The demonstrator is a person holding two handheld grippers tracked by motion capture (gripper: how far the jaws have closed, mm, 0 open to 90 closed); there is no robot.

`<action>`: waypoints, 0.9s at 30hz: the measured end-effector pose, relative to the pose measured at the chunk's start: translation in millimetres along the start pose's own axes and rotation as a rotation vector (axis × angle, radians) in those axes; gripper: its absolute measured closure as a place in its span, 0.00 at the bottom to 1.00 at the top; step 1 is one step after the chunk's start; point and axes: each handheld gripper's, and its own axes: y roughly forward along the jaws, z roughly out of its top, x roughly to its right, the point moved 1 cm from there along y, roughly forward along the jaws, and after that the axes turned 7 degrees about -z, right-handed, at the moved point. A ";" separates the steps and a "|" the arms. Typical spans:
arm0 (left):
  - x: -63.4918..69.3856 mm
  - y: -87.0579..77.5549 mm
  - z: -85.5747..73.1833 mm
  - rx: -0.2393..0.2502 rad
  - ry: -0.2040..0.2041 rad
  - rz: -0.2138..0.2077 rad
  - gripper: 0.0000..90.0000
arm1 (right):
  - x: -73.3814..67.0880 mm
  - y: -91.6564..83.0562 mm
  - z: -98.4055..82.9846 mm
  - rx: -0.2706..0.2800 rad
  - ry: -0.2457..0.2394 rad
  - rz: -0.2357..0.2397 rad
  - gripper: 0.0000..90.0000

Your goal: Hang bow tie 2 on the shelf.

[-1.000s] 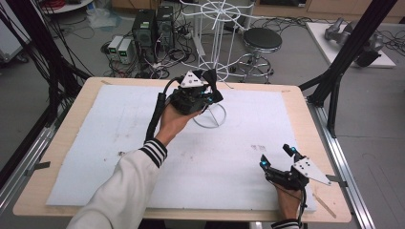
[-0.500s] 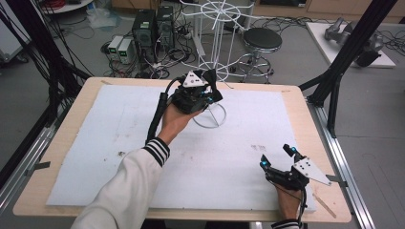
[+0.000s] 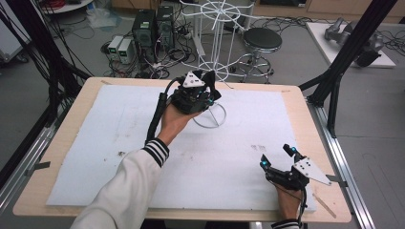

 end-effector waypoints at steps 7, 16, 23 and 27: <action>2.3 -6.6 -4.7 -0.008 0.034 0.002 0.47 | 0.3 0.2 0.1 0.001 0.001 0.000 0.08; 2.5 -39.2 -18.6 0.022 0.059 -0.010 0.26 | -0.1 -0.1 0.1 0.000 -0.010 0.003 0.08; -0.3 -76.4 -32.7 0.113 0.090 -0.028 0.16 | 0.3 -0.3 0.1 0.000 -0.002 0.003 0.08; -0.5 -98.3 -50.0 0.179 0.094 -0.034 0.16 | 0.3 -0.3 0.0 0.002 -0.006 0.006 0.08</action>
